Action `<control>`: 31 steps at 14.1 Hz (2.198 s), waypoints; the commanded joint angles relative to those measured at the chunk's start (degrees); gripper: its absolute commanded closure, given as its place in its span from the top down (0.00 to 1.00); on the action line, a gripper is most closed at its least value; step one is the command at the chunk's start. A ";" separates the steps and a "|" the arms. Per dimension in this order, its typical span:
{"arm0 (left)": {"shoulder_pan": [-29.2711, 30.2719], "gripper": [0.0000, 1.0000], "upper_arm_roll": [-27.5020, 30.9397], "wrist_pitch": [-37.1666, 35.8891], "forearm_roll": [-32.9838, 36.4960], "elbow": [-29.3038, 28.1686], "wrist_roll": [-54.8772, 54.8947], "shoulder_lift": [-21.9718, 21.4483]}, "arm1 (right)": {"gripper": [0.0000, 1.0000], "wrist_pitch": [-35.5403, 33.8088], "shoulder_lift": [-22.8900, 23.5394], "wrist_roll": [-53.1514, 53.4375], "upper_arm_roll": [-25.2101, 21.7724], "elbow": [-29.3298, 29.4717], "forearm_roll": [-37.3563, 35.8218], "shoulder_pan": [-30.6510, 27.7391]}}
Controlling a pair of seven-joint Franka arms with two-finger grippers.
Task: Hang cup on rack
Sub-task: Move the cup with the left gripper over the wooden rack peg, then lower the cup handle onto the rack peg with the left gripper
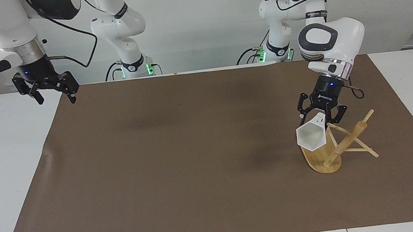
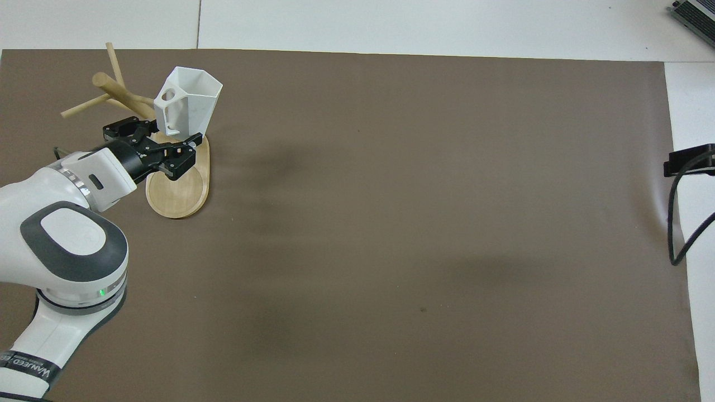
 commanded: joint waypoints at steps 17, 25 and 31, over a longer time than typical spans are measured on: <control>1.61 0.00 0.41 3.85 -1.13 1.08 -14.06 2.30 | 1.00 1.05 -2.42 -3.28 -1.63 -2.86 0.09 0.19; 1.53 0.00 0.32 3.58 -1.13 1.35 -24.51 2.39 | 1.00 0.96 -2.33 -3.02 -1.63 -2.95 0.09 0.72; 0.57 0.00 0.23 3.49 -1.13 0.64 -29.61 2.22 | 1.00 0.96 -2.42 -3.02 -1.63 -2.95 0.09 0.72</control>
